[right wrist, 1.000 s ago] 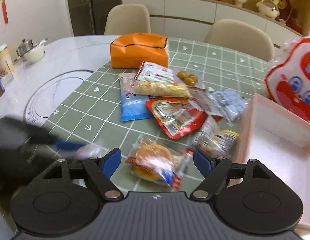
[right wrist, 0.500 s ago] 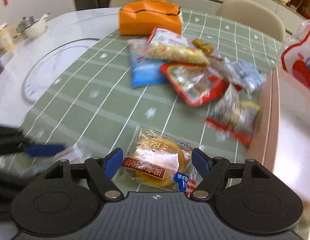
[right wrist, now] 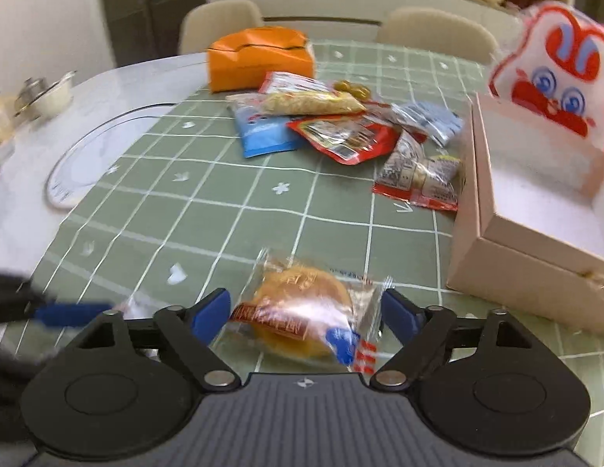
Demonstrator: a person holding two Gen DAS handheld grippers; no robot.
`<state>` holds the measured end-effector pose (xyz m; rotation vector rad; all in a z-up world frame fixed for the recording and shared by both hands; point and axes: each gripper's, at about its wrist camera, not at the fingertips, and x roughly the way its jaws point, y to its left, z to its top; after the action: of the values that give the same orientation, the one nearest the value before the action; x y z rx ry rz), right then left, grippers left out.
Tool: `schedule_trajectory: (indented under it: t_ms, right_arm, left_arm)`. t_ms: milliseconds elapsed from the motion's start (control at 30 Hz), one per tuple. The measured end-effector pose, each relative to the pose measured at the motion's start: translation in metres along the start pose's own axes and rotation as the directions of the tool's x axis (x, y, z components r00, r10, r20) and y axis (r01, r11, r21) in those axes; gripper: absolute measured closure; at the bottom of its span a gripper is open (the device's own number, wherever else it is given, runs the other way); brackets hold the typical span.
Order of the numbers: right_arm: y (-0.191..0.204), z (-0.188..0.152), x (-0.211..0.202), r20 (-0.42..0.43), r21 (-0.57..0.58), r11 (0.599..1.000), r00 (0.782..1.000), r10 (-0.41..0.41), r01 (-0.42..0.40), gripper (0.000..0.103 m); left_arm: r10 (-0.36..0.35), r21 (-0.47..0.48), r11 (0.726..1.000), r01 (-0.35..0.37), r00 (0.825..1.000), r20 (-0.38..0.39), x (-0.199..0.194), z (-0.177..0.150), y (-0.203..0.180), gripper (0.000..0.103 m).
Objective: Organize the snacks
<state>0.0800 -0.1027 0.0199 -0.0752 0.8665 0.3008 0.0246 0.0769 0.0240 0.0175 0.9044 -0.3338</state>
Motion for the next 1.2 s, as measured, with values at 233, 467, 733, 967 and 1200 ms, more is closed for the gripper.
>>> schedule_trajectory:
  t_ms: [233,467,733,967,1200]
  right_arm:
    - [0.009,0.004,0.002,-0.068,-0.031,0.999,0.997,-0.031,0.029,0.027]
    - [-0.019,-0.017,-0.054,-0.034,-0.112,0.991,0.996,-0.083,0.079,0.036]
    - [-0.097,-0.055,-0.09,-0.054,-0.142,0.99,0.999,0.001,-0.008,0.029]
    - [-0.163,-0.038,-0.109,0.031,-0.041,0.997,0.997,0.068,-0.067,0.029]
    - [-0.211,0.006,-0.081,0.165,-0.064,0.973,0.964,-0.209,0.222,0.014]
  left_arm:
    - [0.054,0.112,0.992,-0.055,0.999,0.009,-0.006,-0.014,-0.021,0.072]
    - [-0.053,0.043,0.998,0.052,0.998,0.025,-0.01,-0.022,-0.043,0.088]
    - [0.02,-0.021,1.0,-0.019,1.0,0.022,0.005,-0.016,-0.088,0.088]
    - [0.071,-0.162,0.984,-0.07,0.997,0.004,0.012,-0.007,-0.089,0.086]
    - [0.108,-0.213,0.972,-0.104,0.994,0.004,0.008,-0.01,-0.089,0.086]
